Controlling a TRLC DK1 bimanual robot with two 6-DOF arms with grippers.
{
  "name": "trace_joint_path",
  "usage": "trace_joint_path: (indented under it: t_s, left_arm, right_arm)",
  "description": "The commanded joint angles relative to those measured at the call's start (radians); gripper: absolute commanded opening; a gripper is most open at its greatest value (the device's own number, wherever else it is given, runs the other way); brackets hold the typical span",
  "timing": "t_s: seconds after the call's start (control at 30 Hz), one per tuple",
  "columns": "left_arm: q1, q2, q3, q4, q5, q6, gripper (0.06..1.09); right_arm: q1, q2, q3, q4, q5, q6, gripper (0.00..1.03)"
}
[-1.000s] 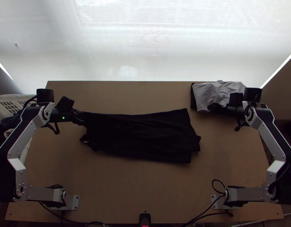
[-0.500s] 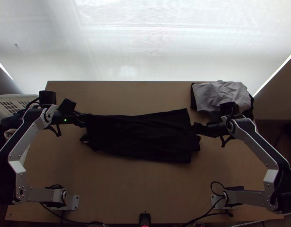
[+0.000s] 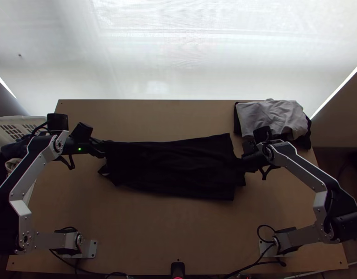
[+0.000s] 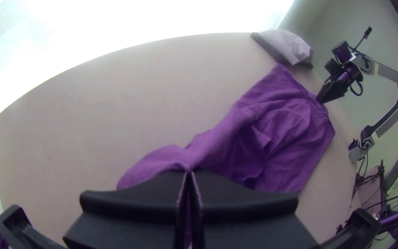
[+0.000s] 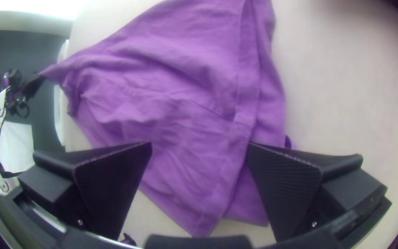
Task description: Fold the t-shirt
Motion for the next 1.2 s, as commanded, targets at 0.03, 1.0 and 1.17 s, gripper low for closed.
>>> trace_joint_path:
  t_s: [0.03,1.0,1.17]
  left_arm:
    - [0.019,-0.012,-0.006,0.0,0.001,0.01,0.09]
    - [0.184,-0.178,0.229,-0.237,0.239,-0.062,0.09]
    - [0.247,-0.366,0.295,-0.253,0.24,-0.11,0.09]
  right_arm:
    - [0.006,0.056,0.065,0.011,0.023,-0.008,0.92]
    - [-0.113,-0.35,0.479,-0.035,0.08,-0.029,0.03]
    - [-0.123,-0.493,0.579,-0.055,0.116,-0.036,0.03]
